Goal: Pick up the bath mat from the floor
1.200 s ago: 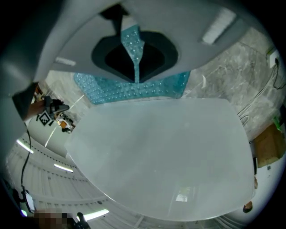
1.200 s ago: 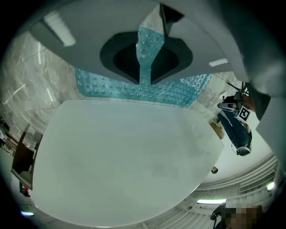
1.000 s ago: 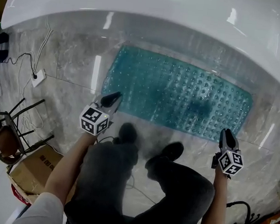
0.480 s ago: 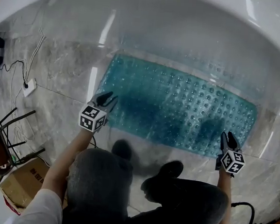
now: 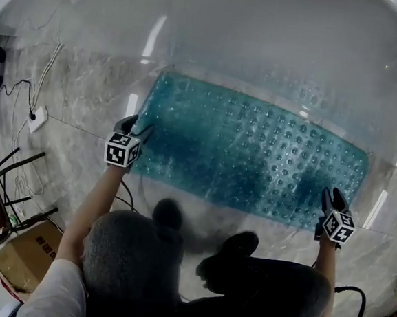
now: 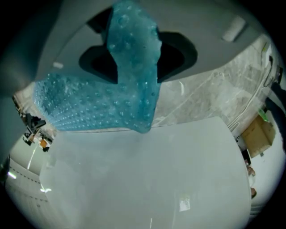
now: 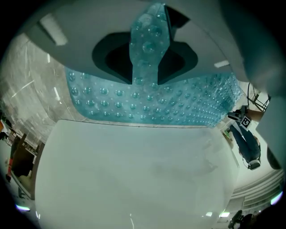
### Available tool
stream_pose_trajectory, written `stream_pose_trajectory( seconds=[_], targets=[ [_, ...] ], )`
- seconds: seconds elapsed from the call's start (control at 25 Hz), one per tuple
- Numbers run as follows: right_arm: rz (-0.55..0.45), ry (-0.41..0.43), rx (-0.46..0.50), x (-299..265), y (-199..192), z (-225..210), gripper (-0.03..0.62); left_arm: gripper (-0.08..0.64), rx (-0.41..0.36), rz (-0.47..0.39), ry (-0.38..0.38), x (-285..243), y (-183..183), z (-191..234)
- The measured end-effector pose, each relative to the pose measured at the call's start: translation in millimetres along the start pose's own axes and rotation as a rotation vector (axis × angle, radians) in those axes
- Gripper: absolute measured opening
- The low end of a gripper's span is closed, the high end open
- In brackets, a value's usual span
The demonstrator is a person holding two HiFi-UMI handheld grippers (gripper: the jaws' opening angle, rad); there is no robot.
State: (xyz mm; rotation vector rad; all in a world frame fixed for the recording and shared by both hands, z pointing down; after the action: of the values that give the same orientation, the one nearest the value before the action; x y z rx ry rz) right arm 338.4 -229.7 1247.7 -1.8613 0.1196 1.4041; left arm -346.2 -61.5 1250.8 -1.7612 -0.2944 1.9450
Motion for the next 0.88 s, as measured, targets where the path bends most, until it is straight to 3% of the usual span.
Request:
stream_pose_trajectory(
  seconds=[0.16, 0.28, 0.44, 0.6, 0.76, 0.88],
  targets=[
    [0.014, -0.015, 0.011, 6.1, -14.0, -9.6, 0.184, 0.355, -0.003, 0.087, 0.003, -13.5, -17.4, 14.2],
    [0.010, -0.002, 0.012, -4.6, -25.8, -9.4, 0.190, 0.447, 0.069, 0.166, -0.026, -18.4, -24.6, 24.9],
    [0.023, -0.006, 0.004, -8.3, -42.9, -25.1, 0.205, 0.440, 0.127, 0.216, -0.013, -31.0, -31.2, 17.6],
    [0.034, -0.021, 0.007, -1.8, -51.7, -42.2, 0.226, 0.326, 0.119, 0.222, -0.040, -37.2, -38.6, 3.4],
    [0.055, -0.022, 0.020, -2.9, -55.7, -53.3, 0.252, 0.132, 0.134, 0.206, -0.126, -27.3, -40.6, -12.4],
    [0.072, -0.041, 0.016, -3.3, -59.1, -69.9, 0.259, 0.043, 0.088, 0.202, -0.139, -24.2, -37.6, -29.3]
  ],
)
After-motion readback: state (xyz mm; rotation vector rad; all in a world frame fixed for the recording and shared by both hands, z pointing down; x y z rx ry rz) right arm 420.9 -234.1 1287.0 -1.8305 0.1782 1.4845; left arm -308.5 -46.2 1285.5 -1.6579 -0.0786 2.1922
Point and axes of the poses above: the fingertips, and each gripper's own axes: x backward along the fingers, z to its left, y out of its top, the point moved 7 cm from there along x, backward along the fingers, and after that the axes turned 12 degrees about x, right-handed, at the moved point
